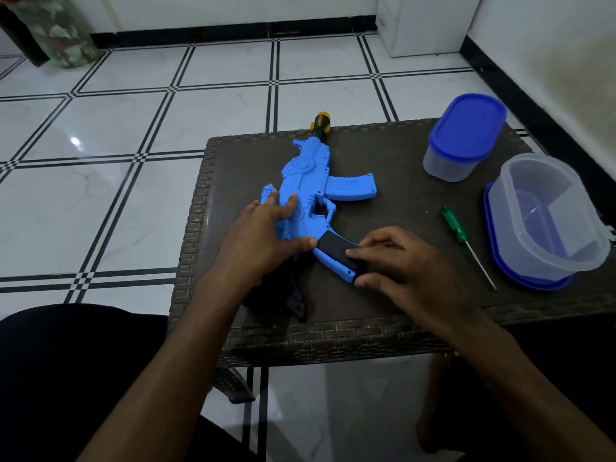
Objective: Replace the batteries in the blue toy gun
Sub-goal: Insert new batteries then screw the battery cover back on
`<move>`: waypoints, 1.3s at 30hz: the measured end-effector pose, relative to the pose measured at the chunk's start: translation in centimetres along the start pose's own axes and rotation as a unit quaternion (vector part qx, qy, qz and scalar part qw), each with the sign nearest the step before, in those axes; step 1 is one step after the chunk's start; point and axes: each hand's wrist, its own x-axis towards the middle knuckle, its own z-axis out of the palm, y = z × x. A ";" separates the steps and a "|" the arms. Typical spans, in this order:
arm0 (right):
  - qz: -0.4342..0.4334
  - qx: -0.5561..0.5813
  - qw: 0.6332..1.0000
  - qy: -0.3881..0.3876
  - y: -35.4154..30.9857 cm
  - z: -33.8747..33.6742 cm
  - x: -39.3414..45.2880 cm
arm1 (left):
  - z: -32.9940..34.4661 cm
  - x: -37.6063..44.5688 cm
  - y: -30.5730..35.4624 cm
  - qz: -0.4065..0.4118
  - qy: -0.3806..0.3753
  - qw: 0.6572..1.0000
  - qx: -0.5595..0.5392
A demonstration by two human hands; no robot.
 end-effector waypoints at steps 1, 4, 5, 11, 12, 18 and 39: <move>0.000 -0.004 1.000 0.004 -0.1 0.0 0.0 | 0.0 0.0 0.0 0.000 0.000 1.000 0.003; 0.018 -0.003 0.998 0.054 -0.8 0.3 0.3 | 0.1 0.1 -0.1 0.001 0.001 1.000 0.005; 0.026 -0.002 0.998 0.064 -1.0 0.3 0.4 | 0.1 0.1 -0.1 0.002 0.001 1.000 0.001; 0.061 -0.008 0.993 0.096 -2.0 0.7 0.0 | 0.1 0.2 -0.1 0.000 0.004 1.000 0.003; 0.069 -0.008 0.992 0.102 -2.1 0.8 0.0 | 0.1 0.2 -0.2 0.000 0.005 1.000 0.001; 0.075 -0.016 0.992 0.100 -2.1 0.3 -0.9 | 0.0 0.1 -0.2 0.000 0.003 1.000 -0.016; 0.015 -0.015 0.993 0.115 -0.9 1.9 -0.3 | -0.4 -0.1 0.2 0.003 -0.018 1.000 0.007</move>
